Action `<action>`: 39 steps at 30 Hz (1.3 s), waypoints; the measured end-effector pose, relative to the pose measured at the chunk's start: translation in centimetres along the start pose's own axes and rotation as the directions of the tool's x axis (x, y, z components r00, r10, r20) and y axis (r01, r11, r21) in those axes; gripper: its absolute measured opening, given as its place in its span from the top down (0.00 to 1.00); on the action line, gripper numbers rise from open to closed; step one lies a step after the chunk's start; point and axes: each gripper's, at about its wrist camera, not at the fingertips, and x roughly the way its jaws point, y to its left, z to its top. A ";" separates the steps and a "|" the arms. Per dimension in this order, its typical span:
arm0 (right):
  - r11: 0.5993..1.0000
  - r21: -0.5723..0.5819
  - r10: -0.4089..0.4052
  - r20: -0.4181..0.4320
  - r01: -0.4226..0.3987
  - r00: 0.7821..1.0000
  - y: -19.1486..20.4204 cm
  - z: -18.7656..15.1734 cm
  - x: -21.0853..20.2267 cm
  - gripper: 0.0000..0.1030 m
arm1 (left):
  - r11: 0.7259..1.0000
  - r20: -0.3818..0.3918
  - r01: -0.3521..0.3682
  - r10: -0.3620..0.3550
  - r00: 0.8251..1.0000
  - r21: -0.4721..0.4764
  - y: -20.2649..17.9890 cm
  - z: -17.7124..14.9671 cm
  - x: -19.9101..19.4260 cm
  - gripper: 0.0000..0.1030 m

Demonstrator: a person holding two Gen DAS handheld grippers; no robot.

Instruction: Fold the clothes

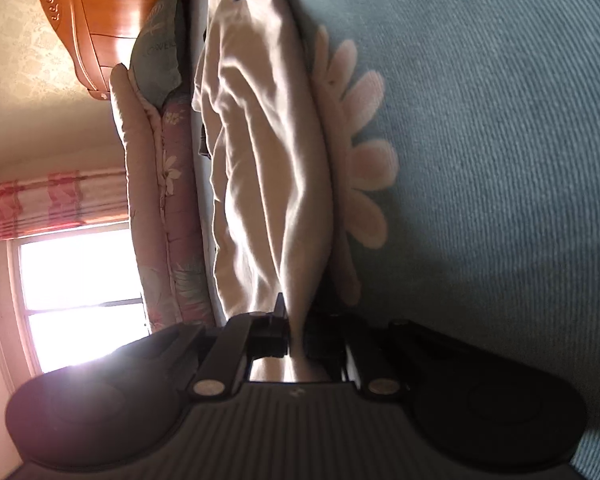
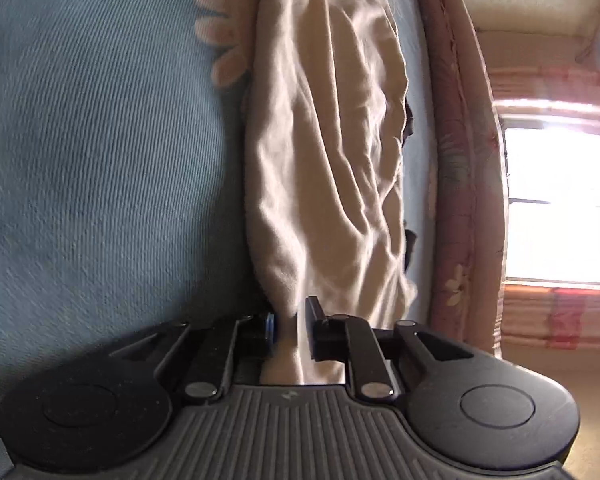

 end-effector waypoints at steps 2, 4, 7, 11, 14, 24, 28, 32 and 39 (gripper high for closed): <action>1.000 0.017 -0.023 -0.005 0.023 1.000 -0.7 -0.5 0.8 0.66 | 1.000 -0.004 0.002 -0.002 1.000 -0.004 0.3 0.0 0.2 0.92; 0.998 0.068 -0.016 -0.013 0.016 1.000 -1.7 -0.7 1.4 0.58 | 1.000 -0.009 0.002 -0.002 1.000 0.002 0.4 0.1 0.5 0.91; 0.996 0.088 -0.016 -0.016 0.018 1.000 -2.3 -0.8 2.1 0.55 | 1.000 -0.015 -0.002 0.002 1.000 0.004 0.3 0.2 0.7 0.92; 0.993 0.101 -0.058 -0.024 0.060 0.998 -1.5 -1.3 2.5 0.66 | 1.000 -0.017 -0.027 0.027 0.999 -0.012 -0.2 0.2 0.6 0.97; 0.993 0.086 -0.083 -0.015 0.084 0.996 0.1 -1.6 2.5 0.87 | 1.000 -0.014 -0.025 0.025 1.000 -0.019 -0.2 0.2 0.4 0.97; 0.992 0.125 0.005 -0.029 -0.001 1.000 -1.9 -1.7 3.6 0.89 | 0.995 -0.011 -0.007 0.006 1.000 -0.101 1.0 -0.2 -0.1 0.99; 0.988 0.153 0.024 -0.013 -0.022 1.000 -2.5 -1.5 2.3 0.90 | 0.991 -0.009 -0.009 0.008 1.000 -0.137 1.6 -0.3 -0.4 0.99; 0.991 0.133 0.009 0.012 -0.010 1.000 -3.4 -1.1 1.2 0.90 | 0.988 -0.005 -0.011 0.010 1.000 -0.153 1.9 -0.5 -0.9 0.99; 0.987 0.154 0.029 0.040 -0.035 0.999 -4.5 -0.7 -1.0 0.90 | 0.989 0.003 -0.009 0.009 1.000 -0.148 2.3 -0.9 -2.6 0.99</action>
